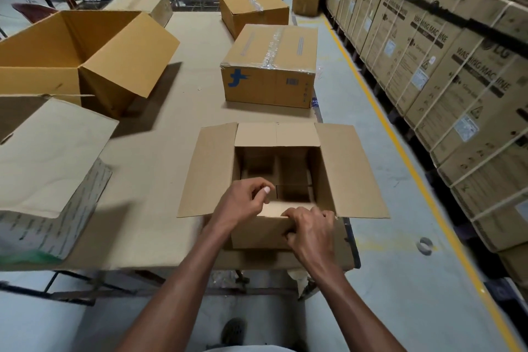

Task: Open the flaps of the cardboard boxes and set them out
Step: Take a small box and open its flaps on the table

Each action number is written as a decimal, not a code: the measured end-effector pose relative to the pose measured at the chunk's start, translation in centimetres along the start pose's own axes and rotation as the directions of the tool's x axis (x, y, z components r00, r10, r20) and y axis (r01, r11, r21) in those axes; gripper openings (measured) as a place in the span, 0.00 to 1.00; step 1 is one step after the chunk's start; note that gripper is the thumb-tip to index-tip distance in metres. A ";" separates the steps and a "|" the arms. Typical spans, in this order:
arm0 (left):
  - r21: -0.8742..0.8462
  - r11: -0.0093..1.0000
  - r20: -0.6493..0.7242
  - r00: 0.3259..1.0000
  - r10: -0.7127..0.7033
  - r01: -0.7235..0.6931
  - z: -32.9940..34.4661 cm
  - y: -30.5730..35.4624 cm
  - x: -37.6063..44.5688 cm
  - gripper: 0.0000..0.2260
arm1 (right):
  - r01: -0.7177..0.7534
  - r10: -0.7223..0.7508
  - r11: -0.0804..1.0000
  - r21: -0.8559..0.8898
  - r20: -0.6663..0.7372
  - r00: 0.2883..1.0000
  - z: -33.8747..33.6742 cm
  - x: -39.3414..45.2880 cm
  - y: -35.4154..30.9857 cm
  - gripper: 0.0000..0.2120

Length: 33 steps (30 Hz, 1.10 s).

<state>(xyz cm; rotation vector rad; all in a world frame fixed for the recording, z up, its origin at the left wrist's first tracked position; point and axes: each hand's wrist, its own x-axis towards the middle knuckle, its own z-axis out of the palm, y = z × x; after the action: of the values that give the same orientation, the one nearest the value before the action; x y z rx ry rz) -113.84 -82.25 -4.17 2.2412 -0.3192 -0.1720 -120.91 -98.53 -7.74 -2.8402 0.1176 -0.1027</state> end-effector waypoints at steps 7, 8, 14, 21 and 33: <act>0.085 0.993 0.257 0.962 -0.095 0.076 0.3 -0.1 7.9 0.18 | 0.005 -0.005 1.000 -0.022 -0.001 1.000 -0.3 0.1 -0.2 0.18; 0.165 0.983 0.266 0.957 -0.118 0.075 0.5 -0.5 9.1 0.21 | 0.016 -0.016 1.000 -0.019 0.042 0.999 -0.5 0.0 -0.2 0.20; 0.327 0.944 0.057 0.997 -0.052 0.030 1.3 -1.8 12.1 0.31 | 0.029 -0.027 1.000 -0.009 0.166 0.986 -0.5 -0.7 0.3 0.41; 0.213 0.977 -0.162 0.985 0.060 -0.024 -1.9 -1.6 16.9 0.33 | -0.070 0.077 0.996 -0.063 0.119 0.990 0.3 -1.6 -0.2 0.53; 0.573 0.820 0.072 0.996 -0.048 -0.002 -1.7 -6.2 22.8 0.30 | -0.202 0.203 0.977 -0.063 0.005 0.979 1.4 -1.6 -1.5 0.41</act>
<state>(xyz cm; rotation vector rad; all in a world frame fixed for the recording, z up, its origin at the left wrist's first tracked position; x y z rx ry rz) -90.55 -83.76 -8.27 2.8460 -0.4331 -0.2032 -122.31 -96.61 -8.70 -2.8706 0.4131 -0.0398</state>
